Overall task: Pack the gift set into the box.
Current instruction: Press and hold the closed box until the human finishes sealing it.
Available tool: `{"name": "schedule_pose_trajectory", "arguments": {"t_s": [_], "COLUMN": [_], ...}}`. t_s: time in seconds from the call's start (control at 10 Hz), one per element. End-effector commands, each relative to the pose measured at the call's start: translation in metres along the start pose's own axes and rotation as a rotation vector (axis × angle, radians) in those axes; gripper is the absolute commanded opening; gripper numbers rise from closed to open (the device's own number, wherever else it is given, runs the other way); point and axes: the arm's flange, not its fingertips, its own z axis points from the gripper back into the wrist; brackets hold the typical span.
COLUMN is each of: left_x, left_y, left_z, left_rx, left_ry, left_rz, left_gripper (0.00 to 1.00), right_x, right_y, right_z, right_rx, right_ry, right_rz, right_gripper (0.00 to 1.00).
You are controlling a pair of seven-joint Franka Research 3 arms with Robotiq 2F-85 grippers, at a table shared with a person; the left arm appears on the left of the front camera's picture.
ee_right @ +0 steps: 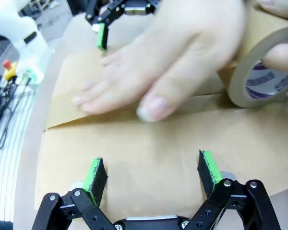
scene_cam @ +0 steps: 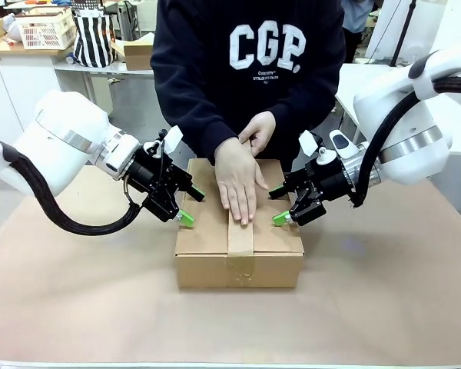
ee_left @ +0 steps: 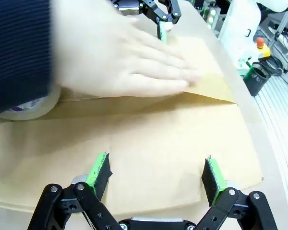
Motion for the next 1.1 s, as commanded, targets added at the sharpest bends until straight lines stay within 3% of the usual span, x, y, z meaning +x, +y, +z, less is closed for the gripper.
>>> {"name": "schedule_pose_trajectory", "arguments": {"t_s": [0.0,1.0], "left_x": [-0.0023,-0.0023], "left_y": [-0.0008,-0.0008], "left_z": [-0.0011,-0.0011], "left_rx": [0.001,0.001], "left_ry": [-0.006,-0.006], "left_rz": [-0.002,-0.002], "left_gripper": [1.0,1.0], "right_x": [-0.0013,-0.0013], "right_y": [-0.0027,-0.0027], "right_z": [-0.0009,-0.0009], "right_rx": [0.005,0.005], "right_ry": [0.001,0.001], "right_rz": [-0.002,-0.002], "right_gripper": [1.0,1.0]}}
